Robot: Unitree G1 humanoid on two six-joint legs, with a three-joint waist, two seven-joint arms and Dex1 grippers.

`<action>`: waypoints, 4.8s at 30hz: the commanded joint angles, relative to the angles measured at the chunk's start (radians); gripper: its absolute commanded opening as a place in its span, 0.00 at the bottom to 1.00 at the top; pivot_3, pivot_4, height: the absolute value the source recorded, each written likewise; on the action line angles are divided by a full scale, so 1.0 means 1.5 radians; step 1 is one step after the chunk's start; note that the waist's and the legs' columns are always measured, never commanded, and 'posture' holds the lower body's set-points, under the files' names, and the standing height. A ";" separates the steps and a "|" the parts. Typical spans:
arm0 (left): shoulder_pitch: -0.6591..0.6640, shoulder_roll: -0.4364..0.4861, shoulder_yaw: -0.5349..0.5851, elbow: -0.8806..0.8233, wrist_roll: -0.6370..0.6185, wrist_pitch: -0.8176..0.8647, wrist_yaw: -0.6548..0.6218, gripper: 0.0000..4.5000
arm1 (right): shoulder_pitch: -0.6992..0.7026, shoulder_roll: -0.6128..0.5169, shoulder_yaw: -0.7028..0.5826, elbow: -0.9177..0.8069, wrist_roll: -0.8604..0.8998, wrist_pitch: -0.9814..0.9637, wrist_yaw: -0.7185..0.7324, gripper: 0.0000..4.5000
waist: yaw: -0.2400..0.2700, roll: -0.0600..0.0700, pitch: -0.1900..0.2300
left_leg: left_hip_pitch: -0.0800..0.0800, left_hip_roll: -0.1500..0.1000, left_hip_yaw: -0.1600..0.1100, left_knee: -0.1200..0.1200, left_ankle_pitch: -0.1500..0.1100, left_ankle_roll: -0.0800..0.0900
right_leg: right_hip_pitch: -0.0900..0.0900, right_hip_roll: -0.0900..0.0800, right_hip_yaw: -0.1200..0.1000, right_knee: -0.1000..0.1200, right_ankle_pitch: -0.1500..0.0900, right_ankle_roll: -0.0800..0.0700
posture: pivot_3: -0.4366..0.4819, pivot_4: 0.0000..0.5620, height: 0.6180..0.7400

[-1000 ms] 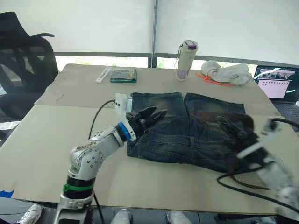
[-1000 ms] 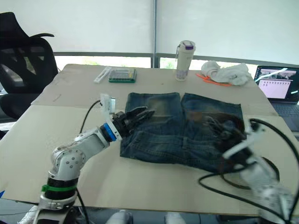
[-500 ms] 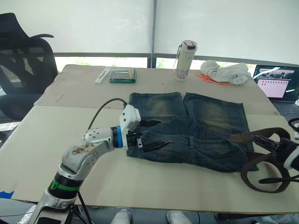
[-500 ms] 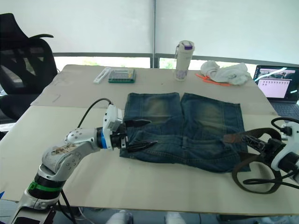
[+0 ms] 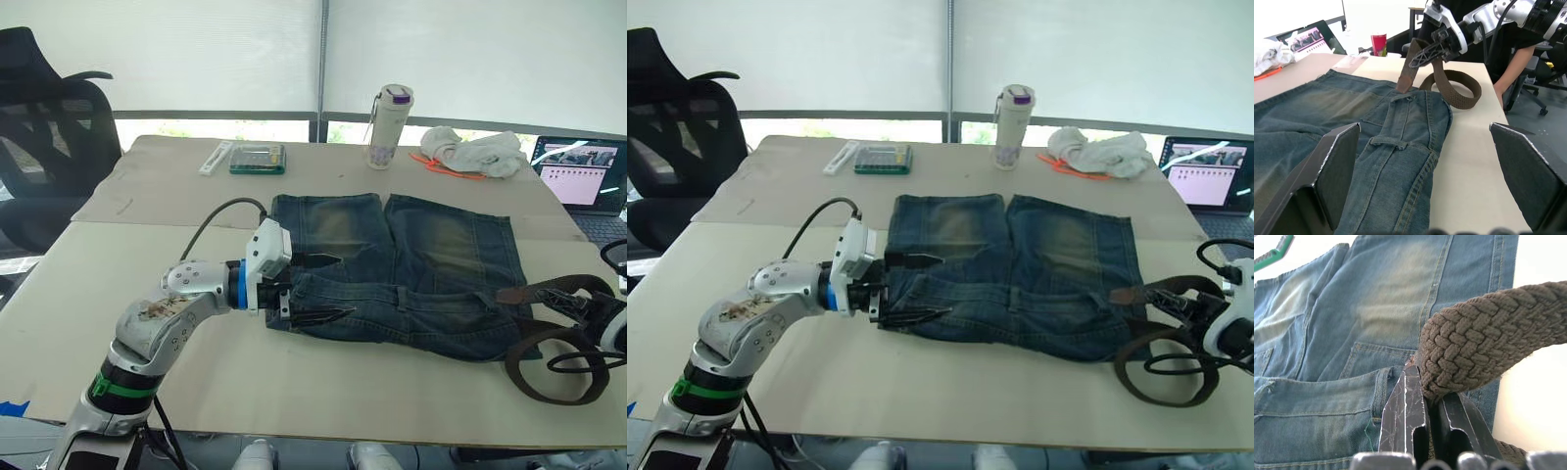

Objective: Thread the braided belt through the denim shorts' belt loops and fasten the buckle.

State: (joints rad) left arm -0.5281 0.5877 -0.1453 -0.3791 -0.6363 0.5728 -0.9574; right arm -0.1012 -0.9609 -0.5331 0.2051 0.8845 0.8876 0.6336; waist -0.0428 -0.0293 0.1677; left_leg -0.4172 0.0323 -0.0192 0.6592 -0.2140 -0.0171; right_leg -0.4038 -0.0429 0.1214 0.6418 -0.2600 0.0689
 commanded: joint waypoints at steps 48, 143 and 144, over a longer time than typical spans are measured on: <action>-0.004 -0.012 0.018 -0.020 -0.014 0.010 -0.001 1.00 | -0.008 0.076 0.015 -0.054 -0.083 0.033 0.027 0.00 | -0.002 0.000 0.000 | 0.001 0.000 0.000 0.000 0.000 0.000 | 0.000 0.000 0.000 0.001 0.000 0.000 | 0.48 0.27 0.98; 0.011 -0.358 0.012 0.226 0.015 0.054 0.185 0.00 | 0.066 0.358 0.297 -0.473 -0.049 -0.111 -0.237 0.99 | 0.002 0.002 -0.001 | 0.000 0.000 -0.001 0.001 0.000 0.000 | 0.000 0.000 0.000 0.002 0.000 0.000 | 0.48 0.27 0.98; 0.012 -0.357 0.014 0.226 0.017 0.053 0.185 0.00 | 0.057 0.369 0.289 -0.454 -0.077 -0.138 -0.249 0.99 | 0.003 0.002 -0.001 | 0.000 -0.001 -0.001 0.001 0.000 0.000 | 0.000 0.000 0.000 0.002 0.000 0.000 | 0.48 0.27 0.98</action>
State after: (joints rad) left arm -0.4948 0.0569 -0.1352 -0.0214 -0.6074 0.6795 -0.6728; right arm 0.0035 -0.4155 -0.0769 -0.4949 0.8422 0.7591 0.2896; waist -0.0386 -0.0265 0.1659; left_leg -0.4180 0.0310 -0.0214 0.6601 -0.2139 -0.0172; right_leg -0.4044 -0.0428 0.1211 0.6441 -0.2603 0.0694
